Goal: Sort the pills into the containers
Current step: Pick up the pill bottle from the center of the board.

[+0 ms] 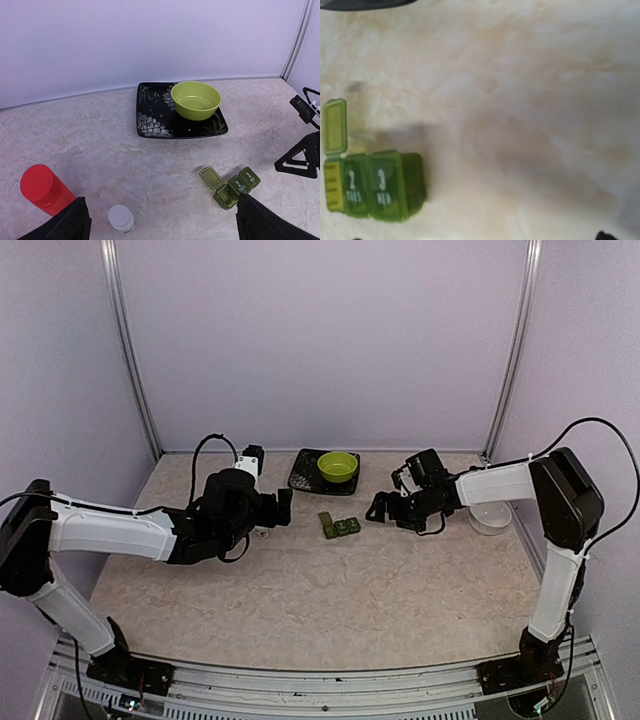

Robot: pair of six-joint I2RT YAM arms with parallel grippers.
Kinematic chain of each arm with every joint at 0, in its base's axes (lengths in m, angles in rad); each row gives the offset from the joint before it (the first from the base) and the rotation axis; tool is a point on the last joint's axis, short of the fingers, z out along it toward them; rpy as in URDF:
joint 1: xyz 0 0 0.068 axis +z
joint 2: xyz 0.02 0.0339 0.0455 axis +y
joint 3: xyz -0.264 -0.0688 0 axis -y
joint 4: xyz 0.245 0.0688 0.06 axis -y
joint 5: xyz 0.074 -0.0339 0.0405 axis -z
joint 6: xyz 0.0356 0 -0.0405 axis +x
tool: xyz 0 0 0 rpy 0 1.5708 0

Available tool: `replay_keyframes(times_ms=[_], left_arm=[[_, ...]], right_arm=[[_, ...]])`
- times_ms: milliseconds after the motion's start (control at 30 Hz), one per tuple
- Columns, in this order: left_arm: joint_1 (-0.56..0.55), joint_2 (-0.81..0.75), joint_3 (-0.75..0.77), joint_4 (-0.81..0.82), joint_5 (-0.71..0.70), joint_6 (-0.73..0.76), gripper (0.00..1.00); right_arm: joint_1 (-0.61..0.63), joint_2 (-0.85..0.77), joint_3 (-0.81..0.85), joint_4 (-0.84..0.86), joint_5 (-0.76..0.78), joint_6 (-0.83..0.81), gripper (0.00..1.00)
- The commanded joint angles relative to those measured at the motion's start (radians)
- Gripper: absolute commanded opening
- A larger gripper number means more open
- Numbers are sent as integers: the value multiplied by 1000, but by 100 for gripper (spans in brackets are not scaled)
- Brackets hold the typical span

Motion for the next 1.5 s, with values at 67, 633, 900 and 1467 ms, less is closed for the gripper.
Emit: replay_keyframes(times_ms=[67,633,900,1467], left_arm=[[23,23,17,-24,-7,-40,99],[142,143,178,-232,108,-63,99],[178,252,274,-342,161,-62,96],[226,320,277,-386,223,-91,84]], right_arm=[[30,-133,-12,-86,164,-47,100],[27,-301,-210,157,-119,-159,95],[61,-315,-205,115,-108,-213,93],[80,-338,-252,157,-200,-202,95]])
